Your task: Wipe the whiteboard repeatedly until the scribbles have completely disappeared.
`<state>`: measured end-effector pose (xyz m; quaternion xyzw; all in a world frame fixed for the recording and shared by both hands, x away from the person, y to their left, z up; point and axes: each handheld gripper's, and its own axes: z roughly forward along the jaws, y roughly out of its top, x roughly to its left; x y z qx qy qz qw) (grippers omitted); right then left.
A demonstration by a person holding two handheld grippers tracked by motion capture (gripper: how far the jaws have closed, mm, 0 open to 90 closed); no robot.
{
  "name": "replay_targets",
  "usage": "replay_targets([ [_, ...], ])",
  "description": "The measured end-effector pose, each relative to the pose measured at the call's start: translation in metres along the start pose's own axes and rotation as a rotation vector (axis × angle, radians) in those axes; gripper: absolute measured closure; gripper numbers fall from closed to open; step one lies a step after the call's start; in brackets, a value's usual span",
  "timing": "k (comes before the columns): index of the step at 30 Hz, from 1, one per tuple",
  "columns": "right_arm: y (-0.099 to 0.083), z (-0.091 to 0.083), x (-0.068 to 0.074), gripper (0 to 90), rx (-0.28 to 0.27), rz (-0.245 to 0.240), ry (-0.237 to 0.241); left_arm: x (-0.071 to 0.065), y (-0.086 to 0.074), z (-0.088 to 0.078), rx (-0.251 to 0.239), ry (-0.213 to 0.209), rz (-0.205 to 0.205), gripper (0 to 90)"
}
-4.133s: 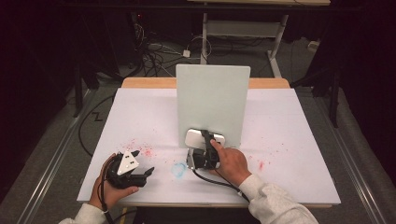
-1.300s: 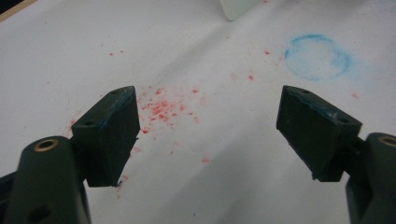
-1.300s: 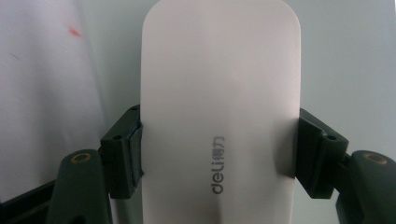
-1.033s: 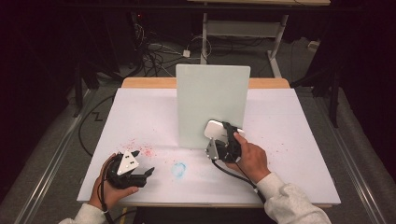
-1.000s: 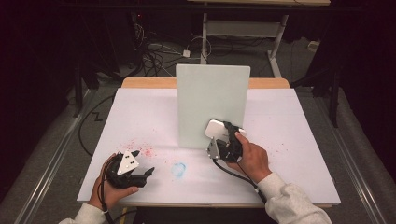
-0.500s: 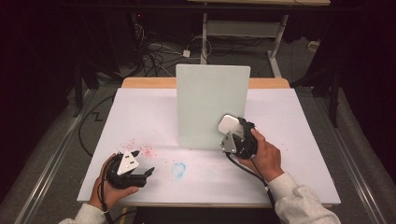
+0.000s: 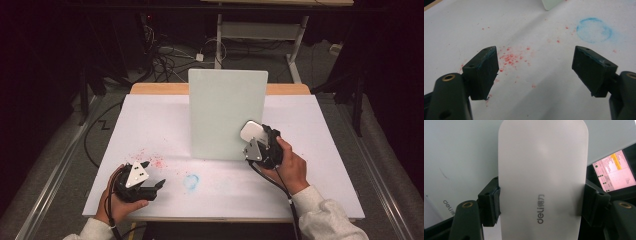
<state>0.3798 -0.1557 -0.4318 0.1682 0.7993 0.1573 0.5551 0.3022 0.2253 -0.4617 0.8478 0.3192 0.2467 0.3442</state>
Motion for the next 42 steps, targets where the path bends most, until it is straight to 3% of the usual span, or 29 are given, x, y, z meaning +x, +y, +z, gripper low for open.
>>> replay_targets([
  [3, -0.003, -0.001, 0.009, 30.5, 0.012, -0.022, 0.02, 0.0, 0.0, 0.0, -0.001, 0.0, -0.001, 20.5],
  [7, -0.008, 0.0, 0.028, 30.5, 0.014, -0.115, 0.029, 0.0, 0.0, 0.0, 0.001, -0.001, 0.0, 20.5],
  [11, -0.007, 0.0, 0.041, 30.4, 0.023, -0.158, 0.03, -0.001, 0.001, 0.001, -0.001, -0.001, 0.003, 20.5],
  [13, -0.005, -0.001, 0.048, 30.4, 0.027, -0.192, 0.054, 0.0, 0.001, 0.001, -0.006, 0.004, 0.015, 20.5],
  [17, -0.002, 0.0, 0.067, 30.4, 0.034, -0.26, 0.047, 0.0, 0.0, 0.001, 0.0, -0.001, 0.003, 20.5],
  [19, 0.001, 0.001, 0.07, 30.4, 0.027, -0.283, 0.048, 0.0, 0.0, 0.0, -0.001, -0.001, 0.001, 20.5],
  [25, 0.003, 0.002, 0.065, 30.4, 0.028, -0.279, 0.041, 0.0, 0.001, 0.0, -0.001, -0.002, 0.004, 20.5],
  [32, 0.009, 0.002, 0.038, 30.5, 0.026, -0.19, 0.011, -0.001, 0.001, 0.001, 0.001, -0.003, 0.004, 20.5],
  [39, 0.01, 0.001, 0.007, 30.5, 0.022, -0.086, -0.059, 0.0, 0.001, 0.001, -0.006, 0.001, 0.016, 20.5],
  [42, 0.007, 0.001, 0.001, 30.5, 0.02, -0.061, -0.053, 0.0, 0.001, 0.001, -0.007, 0.001, 0.015, 20.5],
])
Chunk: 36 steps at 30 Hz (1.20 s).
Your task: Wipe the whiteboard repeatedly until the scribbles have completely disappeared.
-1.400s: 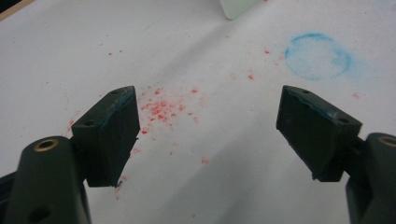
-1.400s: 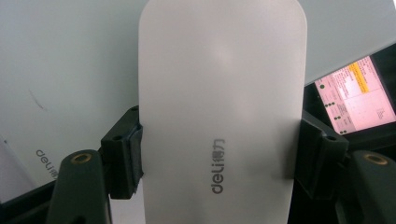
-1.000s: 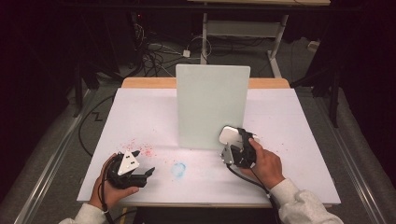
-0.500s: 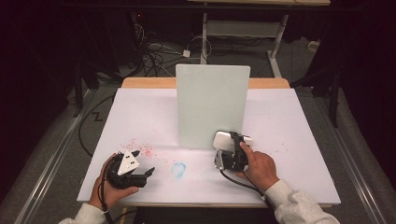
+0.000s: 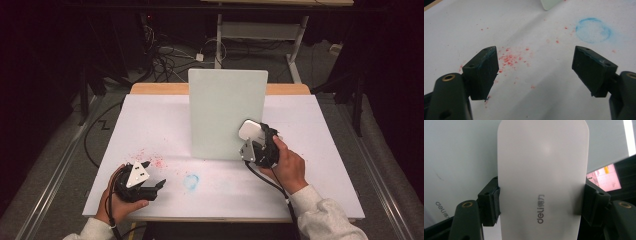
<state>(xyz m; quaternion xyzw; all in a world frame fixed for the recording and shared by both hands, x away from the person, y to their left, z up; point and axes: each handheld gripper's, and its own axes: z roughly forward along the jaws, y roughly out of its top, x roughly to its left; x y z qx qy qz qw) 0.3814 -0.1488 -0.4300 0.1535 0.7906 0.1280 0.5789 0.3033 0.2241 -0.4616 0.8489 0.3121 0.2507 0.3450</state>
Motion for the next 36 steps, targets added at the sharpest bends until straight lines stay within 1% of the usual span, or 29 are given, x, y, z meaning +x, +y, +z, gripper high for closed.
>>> replay_targets([
  [1, -0.001, 0.0, 0.001, 30.5, 0.0, -0.004, -0.003, 0.0, 0.0, 0.0, 0.001, 0.0, 0.0, 20.5],
  [2, -0.001, 0.0, 0.002, 30.5, 0.002, -0.012, -0.006, -0.001, 0.0, 0.0, 0.008, -0.005, -0.011, 20.5],
  [5, -0.003, -0.001, 0.009, 30.5, 0.013, -0.033, 0.023, -0.001, 0.0, 0.0, 0.01, -0.006, -0.01, 20.5],
  [6, -0.005, -0.001, 0.014, 30.5, 0.014, -0.05, 0.034, -0.001, 0.0, 0.0, 0.011, -0.005, -0.011, 20.5],
  [8, -0.008, -0.001, 0.025, 30.5, 0.023, -0.112, 0.049, -0.001, -0.001, 0.0, 0.01, -0.006, -0.012, 20.5],
  [11, -0.01, -0.002, 0.041, 30.5, 0.031, -0.174, 0.059, -0.001, 0.0, 0.001, 0.011, -0.006, -0.012, 20.5],
  [12, -0.01, -0.002, 0.045, 30.5, 0.031, -0.186, 0.055, -0.001, 0.0, 0.001, 0.011, -0.006, -0.011, 20.5],
  [13, -0.01, -0.002, 0.048, 30.5, 0.031, -0.194, 0.062, -0.001, 0.0, 0.001, 0.009, -0.006, -0.011, 20.5],
  [14, -0.01, -0.002, 0.051, 30.5, 0.031, -0.2, 0.066, -0.001, 0.0, 0.0, 0.002, -0.002, -0.001, 20.5],
  [16, -0.009, -0.003, 0.057, 30.5, 0.032, -0.214, 0.075, 0.0, 0.0, 0.0, -0.001, -0.001, -0.001, 20.5],
  [18, -0.008, -0.003, 0.062, 30.4, 0.029, -0.23, 0.086, 0.0, 0.0, 0.0, 0.004, -0.005, -0.014, 20.5],
  [19, -0.008, -0.002, 0.063, 30.5, 0.011, -0.235, 0.08, 0.0, 0.0, 0.0, 0.004, -0.004, -0.014, 20.5],
  [21, -0.007, -0.003, 0.063, 30.4, 0.024, -0.227, 0.098, 0.0, 0.0, 0.0, 0.004, -0.005, -0.013, 20.5],
  [22, -0.006, -0.003, 0.062, 30.5, 0.021, -0.225, 0.102, 0.0, 0.0, 0.0, -0.002, -0.001, -0.001, 20.5],
  [23, -0.006, -0.002, 0.062, 30.5, 0.009, -0.224, 0.091, 0.0, 0.0, 0.0, -0.002, -0.001, -0.001, 20.5],
  [24, -0.005, -0.003, 0.062, 30.5, 0.02, -0.231, 0.091, 0.0, 0.0, 0.0, -0.001, -0.001, -0.001, 20.5],
  [25, -0.004, -0.003, 0.062, 30.5, 0.025, -0.228, 0.091, 0.0, 0.0, 0.0, -0.001, 0.0, -0.001, 20.5],
  [26, -0.003, -0.003, 0.06, 30.5, 0.016, -0.225, 0.091, 0.0, 0.0, 0.0, -0.001, 0.0, -0.002, 20.5],
  [27, -0.003, -0.002, 0.059, 30.5, 0.015, -0.223, 0.085, 0.0, 0.0, 0.0, 0.004, -0.004, -0.014, 20.5],
  [29, -0.002, -0.002, 0.056, 30.5, 0.017, -0.207, 0.08, 0.0, 0.0, 0.0, 0.005, -0.003, -0.013, 20.5],
  [30, -0.002, -0.002, 0.054, 30.5, 0.016, -0.196, 0.073, 0.0, 0.0, 0.0, -0.001, 0.0, -0.002, 20.5],
  [32, -0.002, -0.003, 0.05, 30.5, 0.018, -0.179, 0.06, 0.0, 0.0, 0.0, -0.001, 0.001, 0.0, 20.5],
  [33, -0.002, -0.003, 0.047, 30.5, 0.021, -0.169, 0.052, 0.0, 0.0, 0.0, -0.001, 0.0, -0.001, 20.5],
  [34, -0.002, -0.003, 0.045, 30.5, 0.022, -0.155, 0.046, 0.0, 0.0, -0.001, 0.004, -0.003, -0.013, 20.5],
  [36, -0.003, -0.003, 0.038, 30.5, 0.016, -0.121, 0.048, 0.0, 0.0, -0.001, 0.0, -0.002, -0.014, 20.5],
])
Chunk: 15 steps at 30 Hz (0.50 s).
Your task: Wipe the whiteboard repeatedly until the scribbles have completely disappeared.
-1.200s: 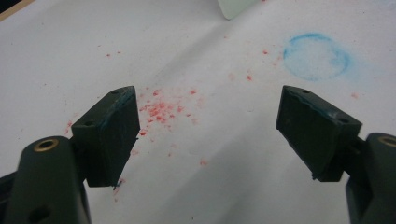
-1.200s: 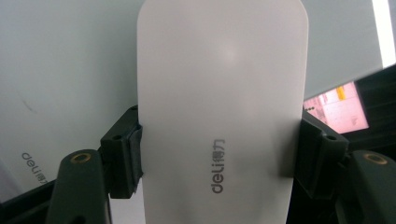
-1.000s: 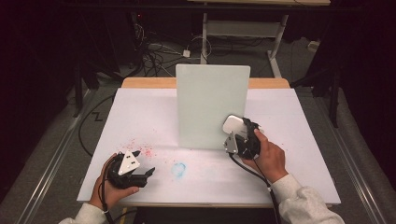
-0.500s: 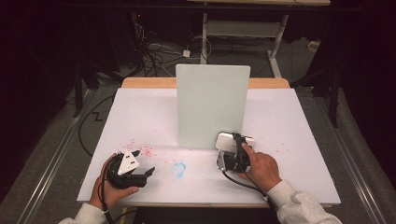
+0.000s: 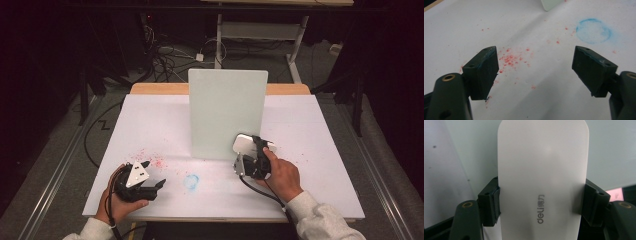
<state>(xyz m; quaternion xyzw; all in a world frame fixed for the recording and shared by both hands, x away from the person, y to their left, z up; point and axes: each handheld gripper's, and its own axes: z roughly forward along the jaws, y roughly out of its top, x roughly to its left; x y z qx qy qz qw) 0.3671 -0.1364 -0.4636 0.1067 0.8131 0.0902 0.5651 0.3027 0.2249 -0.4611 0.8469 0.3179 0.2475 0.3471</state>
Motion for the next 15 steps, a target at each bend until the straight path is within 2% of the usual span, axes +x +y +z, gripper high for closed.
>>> replay_targets([
  [3, -0.003, -0.002, -0.008, 30.5, -0.004, 0.056, 0.015, 0.0, 0.0, 0.0, 0.0, 0.002, 0.001, 20.5],
  [6, -0.006, -0.002, -0.015, 30.5, -0.014, 0.093, 0.041, 0.0, 0.0, 0.0, 0.0, 0.004, 0.003, 20.5],
  [9, -0.009, -0.003, -0.02, 30.5, -0.023, 0.122, 0.055, 0.001, 0.0, -0.001, -0.008, 0.011, 0.015, 20.5],
  [14, -0.01, -0.007, -0.026, 30.5, -0.046, 0.153, 0.065, 0.001, 0.0, 0.0, -0.004, 0.011, 0.001, 20.5],
  [15, -0.01, -0.008, -0.028, 30.5, -0.058, 0.165, 0.065, 0.002, 0.0, 0.0, -0.011, 0.016, 0.012, 20.5],
])
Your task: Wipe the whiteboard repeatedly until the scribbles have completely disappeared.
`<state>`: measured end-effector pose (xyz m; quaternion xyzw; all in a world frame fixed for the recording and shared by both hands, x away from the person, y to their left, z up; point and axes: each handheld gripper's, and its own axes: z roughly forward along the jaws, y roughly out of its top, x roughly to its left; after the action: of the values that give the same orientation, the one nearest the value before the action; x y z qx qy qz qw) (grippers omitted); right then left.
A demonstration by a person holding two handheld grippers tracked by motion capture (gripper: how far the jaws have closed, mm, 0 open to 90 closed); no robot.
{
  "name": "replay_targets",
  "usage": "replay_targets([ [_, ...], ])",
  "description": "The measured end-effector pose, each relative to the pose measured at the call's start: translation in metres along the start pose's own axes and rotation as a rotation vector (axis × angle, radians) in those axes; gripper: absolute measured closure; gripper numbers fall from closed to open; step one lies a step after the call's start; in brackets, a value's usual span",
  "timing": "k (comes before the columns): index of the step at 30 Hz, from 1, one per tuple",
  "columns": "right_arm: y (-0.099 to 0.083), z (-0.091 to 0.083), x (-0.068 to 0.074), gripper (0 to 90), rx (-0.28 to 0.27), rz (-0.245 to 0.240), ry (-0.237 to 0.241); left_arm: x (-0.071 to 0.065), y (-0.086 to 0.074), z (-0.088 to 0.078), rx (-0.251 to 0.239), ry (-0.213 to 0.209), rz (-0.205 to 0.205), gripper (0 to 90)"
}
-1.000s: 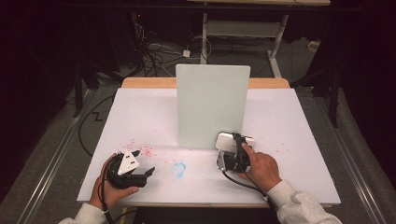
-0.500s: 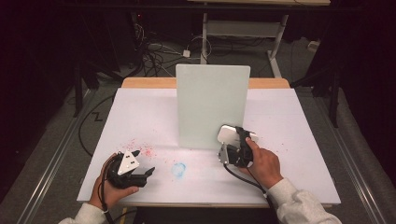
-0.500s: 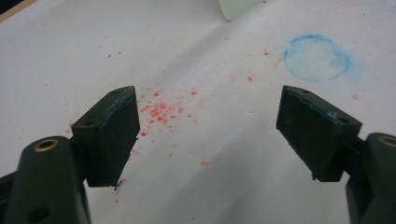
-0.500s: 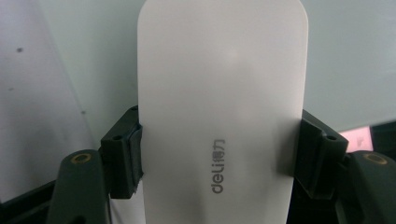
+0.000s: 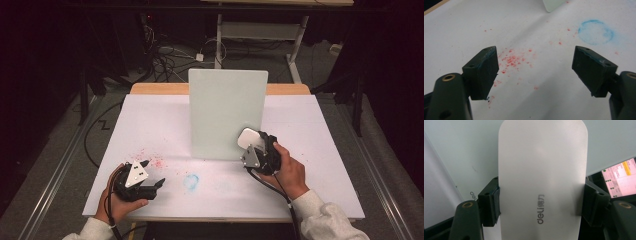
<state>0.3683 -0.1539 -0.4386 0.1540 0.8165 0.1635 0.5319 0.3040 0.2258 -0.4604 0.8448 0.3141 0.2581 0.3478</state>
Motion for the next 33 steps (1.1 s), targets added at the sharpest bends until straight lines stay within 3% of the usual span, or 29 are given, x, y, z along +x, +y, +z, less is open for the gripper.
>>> replay_targets([
  [5, -0.001, -0.006, -0.01, 30.5, -0.044, 0.074, 0.051, 0.0, 0.0, 0.0, 0.005, -0.007, -0.011, 20.5],
  [9, -0.003, -0.01, -0.018, 30.5, -0.079, 0.139, 0.118, -0.001, 0.0, 0.0, 0.0, -0.002, 0.003, 20.5],
  [14, -0.004, -0.016, -0.025, 30.5, -0.12, 0.199, 0.193, -0.001, 0.0, -0.001, 0.0, -0.005, -0.013, 20.5],
  [24, -0.004, -0.025, -0.029, 30.5, -0.158, 0.237, 0.302, 0.002, -0.001, 0.001, -0.002, -0.017, -0.024, 20.5],
  [33, -0.001, -0.036, -0.028, 30.5, -0.177, 0.236, 0.42, 0.002, -0.002, 0.0, -0.009, -0.013, -0.006, 20.5],
])
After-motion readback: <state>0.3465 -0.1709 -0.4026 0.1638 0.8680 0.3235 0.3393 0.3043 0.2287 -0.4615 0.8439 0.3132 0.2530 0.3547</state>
